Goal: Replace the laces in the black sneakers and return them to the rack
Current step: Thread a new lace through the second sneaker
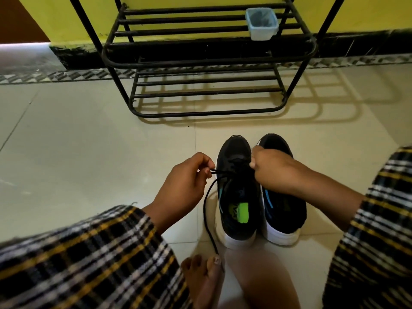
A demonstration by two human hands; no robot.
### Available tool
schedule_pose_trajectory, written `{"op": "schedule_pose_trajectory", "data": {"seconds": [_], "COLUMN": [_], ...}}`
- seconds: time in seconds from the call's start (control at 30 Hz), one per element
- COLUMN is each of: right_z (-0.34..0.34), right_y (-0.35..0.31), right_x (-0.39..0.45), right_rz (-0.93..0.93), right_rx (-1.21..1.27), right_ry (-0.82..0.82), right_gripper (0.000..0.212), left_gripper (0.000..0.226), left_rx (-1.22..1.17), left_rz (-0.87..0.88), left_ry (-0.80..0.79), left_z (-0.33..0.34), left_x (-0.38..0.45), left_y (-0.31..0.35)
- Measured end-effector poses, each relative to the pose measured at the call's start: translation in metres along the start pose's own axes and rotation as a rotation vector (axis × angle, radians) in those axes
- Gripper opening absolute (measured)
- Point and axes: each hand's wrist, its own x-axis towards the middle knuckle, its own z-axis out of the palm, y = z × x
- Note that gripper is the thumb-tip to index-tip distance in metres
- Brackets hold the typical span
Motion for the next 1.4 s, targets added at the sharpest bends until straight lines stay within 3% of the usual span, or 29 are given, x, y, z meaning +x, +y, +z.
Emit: {"op": "schedule_pose_trajectory", "data": {"seconds": [0.1, 0.17, 0.23, 0.33, 0.43, 0.6, 0.77, 1.07, 1.23, 1.4], "right_z": [0.000, 0.000, 0.001, -0.002, -0.010, -0.027, -0.037, -0.050, -0.053, -0.048], "right_y": [0.002, 0.001, 0.000, 0.002, 0.004, -0.001, -0.006, -0.010, -0.008, -0.007], "right_x": [-0.002, -0.003, -0.002, 0.004, 0.002, -0.013, -0.022, -0.028, -0.028, -0.029], "right_rz": [0.038, 0.070, 0.020, -0.095, -0.114, -0.277, -0.492, -0.783, -0.753, -0.550], "right_rx": [-0.131, -0.182, -0.164, 0.054, 0.445, 0.865, 1.040, 1.236, 1.282, 1.109], "right_ry": [0.083, -0.060, -0.158, -0.129, -0.023, 0.070, 0.201, 0.432, 0.479, 0.287], "right_gripper": [0.015, 0.019, 0.005, 0.016, 0.019, 0.024, 0.022, 0.017, 0.018, 0.020], "left_gripper": [0.015, 0.013, 0.010, 0.006, 0.010, 0.036, 0.043, 0.053, 0.053, 0.048], "left_rx": [0.004, 0.008, -0.009, 0.007, 0.031, 0.163, 0.165, 0.193, 0.227, 0.268], "left_rz": [0.016, 0.017, -0.015, -0.058, -0.034, -0.054, -0.078, -0.092, -0.117, -0.108], "left_ry": [0.009, 0.018, 0.020, -0.021, -0.100, -0.245, -0.330, -0.270, -0.248, -0.205], "left_z": [-0.001, 0.000, 0.000, 0.002, 0.007, 0.023, 0.038, 0.042, 0.045, 0.049], "left_x": [0.001, 0.002, 0.003, 0.006, 0.005, -0.001, -0.015, -0.022, -0.020, -0.013], "left_y": [0.000, 0.002, 0.004, 0.006, 0.007, 0.001, -0.004, -0.008, -0.006, -0.002]}}
